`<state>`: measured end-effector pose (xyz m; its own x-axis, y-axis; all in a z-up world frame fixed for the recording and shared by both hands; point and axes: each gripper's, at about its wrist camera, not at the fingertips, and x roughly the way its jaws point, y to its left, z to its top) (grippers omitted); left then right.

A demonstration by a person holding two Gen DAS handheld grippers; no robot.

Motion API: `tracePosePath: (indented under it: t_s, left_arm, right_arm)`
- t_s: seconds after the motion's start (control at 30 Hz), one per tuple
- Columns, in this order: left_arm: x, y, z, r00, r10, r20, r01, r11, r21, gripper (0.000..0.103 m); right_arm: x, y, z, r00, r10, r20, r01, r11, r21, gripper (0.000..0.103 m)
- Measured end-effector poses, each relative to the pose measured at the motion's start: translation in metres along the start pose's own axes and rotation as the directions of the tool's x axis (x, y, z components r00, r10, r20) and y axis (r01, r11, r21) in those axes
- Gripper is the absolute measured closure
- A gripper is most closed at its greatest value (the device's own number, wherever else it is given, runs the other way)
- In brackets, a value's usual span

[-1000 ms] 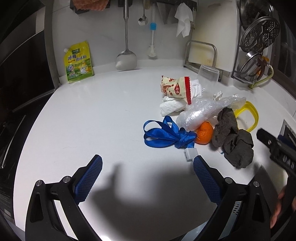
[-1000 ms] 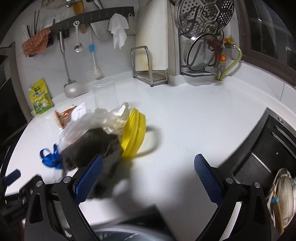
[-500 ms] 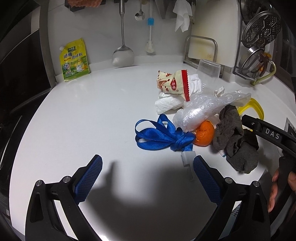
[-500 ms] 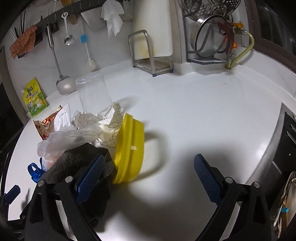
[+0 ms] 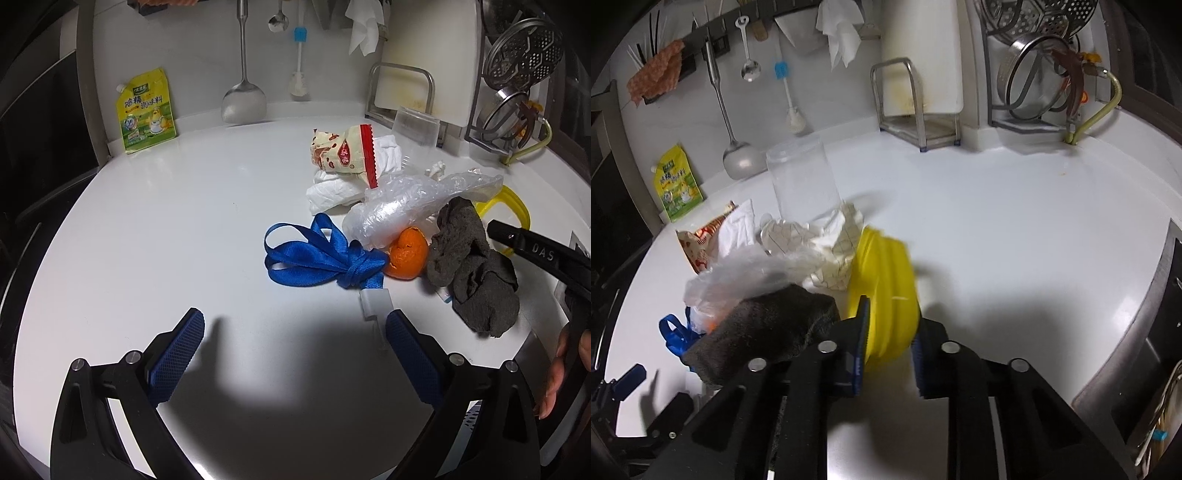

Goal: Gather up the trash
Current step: 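Lift the yellow lid with the right tool while the left tool grasps the blue ribbon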

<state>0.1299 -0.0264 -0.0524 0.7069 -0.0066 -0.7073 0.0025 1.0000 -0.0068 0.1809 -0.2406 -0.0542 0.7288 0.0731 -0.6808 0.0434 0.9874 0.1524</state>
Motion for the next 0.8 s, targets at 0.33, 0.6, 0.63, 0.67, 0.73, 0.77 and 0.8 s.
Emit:
tracePosePath:
  t_s: [0.33, 0.6, 0.63, 0.67, 0.73, 0.77, 0.8]
  left_arm:
    - [0.013, -0.013, 0.013, 0.999, -0.008, -0.046, 0.007, 1.0, -0.03, 0.006]
    - [0.024, -0.022, 0.015, 0.998, 0.017, -0.064, -0.018, 1.0, -0.017, 0.009]
    - [0.024, -0.023, 0.015, 0.998, 0.024, -0.058, -0.024, 1.0, -0.012, 0.012]
    - [0.023, -0.024, 0.015, 0.998, 0.021, -0.052, -0.022, 1.0, -0.007, 0.015]
    - [0.021, -0.026, 0.015, 0.999, 0.013, -0.043, -0.013, 1.0, 0.005, 0.025]
    - [0.02, -0.027, 0.015, 0.999, 0.011, -0.039, -0.011, 1.0, 0.009, 0.028]
    - [0.02, -0.027, 0.015, 0.999, 0.008, -0.036, -0.008, 1.0, 0.012, 0.033]
  right_arm:
    - [-0.029, -0.018, -0.008, 0.998, -0.016, 0.056, 0.015, 1.0, 0.018, 0.087]
    - [-0.043, -0.022, -0.02, 0.997, -0.01, 0.077, 0.009, 1.0, 0.014, 0.088]
    - [-0.043, -0.022, -0.021, 0.997, -0.011, 0.078, 0.01, 1.0, 0.014, 0.088]
    - [-0.044, -0.022, -0.022, 0.997, -0.013, 0.079, 0.012, 1.0, 0.013, 0.088]
    - [-0.045, -0.021, -0.023, 0.996, -0.019, 0.084, 0.019, 1.0, 0.006, 0.088]
    - [-0.046, -0.02, -0.023, 0.996, -0.022, 0.087, 0.021, 1.0, 0.002, 0.088]
    - [-0.046, -0.019, -0.023, 0.996, -0.022, 0.088, 0.022, 1.0, -0.002, 0.088]
